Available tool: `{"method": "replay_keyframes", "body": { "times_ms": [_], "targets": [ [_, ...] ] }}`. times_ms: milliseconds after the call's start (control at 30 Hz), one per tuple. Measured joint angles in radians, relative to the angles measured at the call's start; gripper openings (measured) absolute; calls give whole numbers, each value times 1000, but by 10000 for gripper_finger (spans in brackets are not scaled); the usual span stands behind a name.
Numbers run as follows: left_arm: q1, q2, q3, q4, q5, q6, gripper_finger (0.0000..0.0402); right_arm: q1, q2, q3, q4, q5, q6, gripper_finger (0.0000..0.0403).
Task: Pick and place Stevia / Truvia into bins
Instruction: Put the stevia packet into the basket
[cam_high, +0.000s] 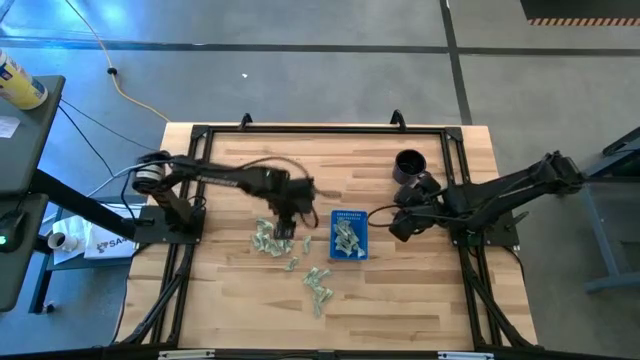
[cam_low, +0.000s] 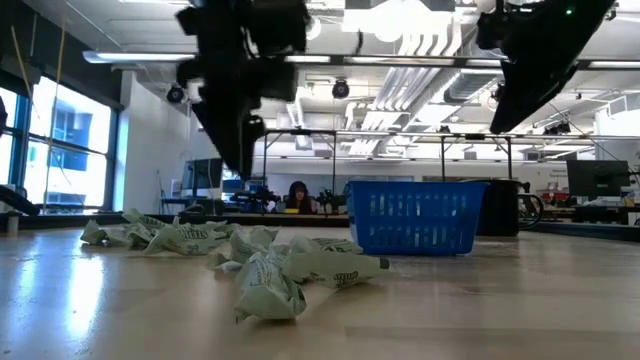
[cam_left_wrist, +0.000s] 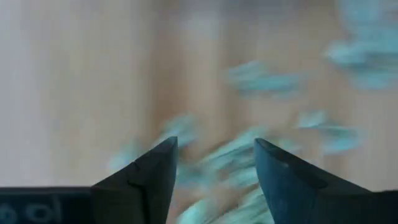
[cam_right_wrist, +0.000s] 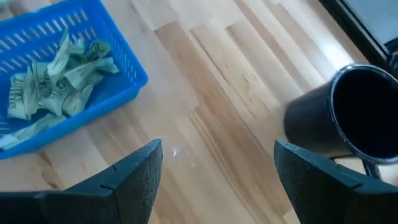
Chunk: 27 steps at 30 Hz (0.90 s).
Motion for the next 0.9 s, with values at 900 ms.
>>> {"method": "replay_keyframes", "body": {
  "times_ms": [900],
  "targets": [
    [-244,172,-38,232,-284,-1346,223,-166,151,0,-32,-4,-240,296]
  ]
}}
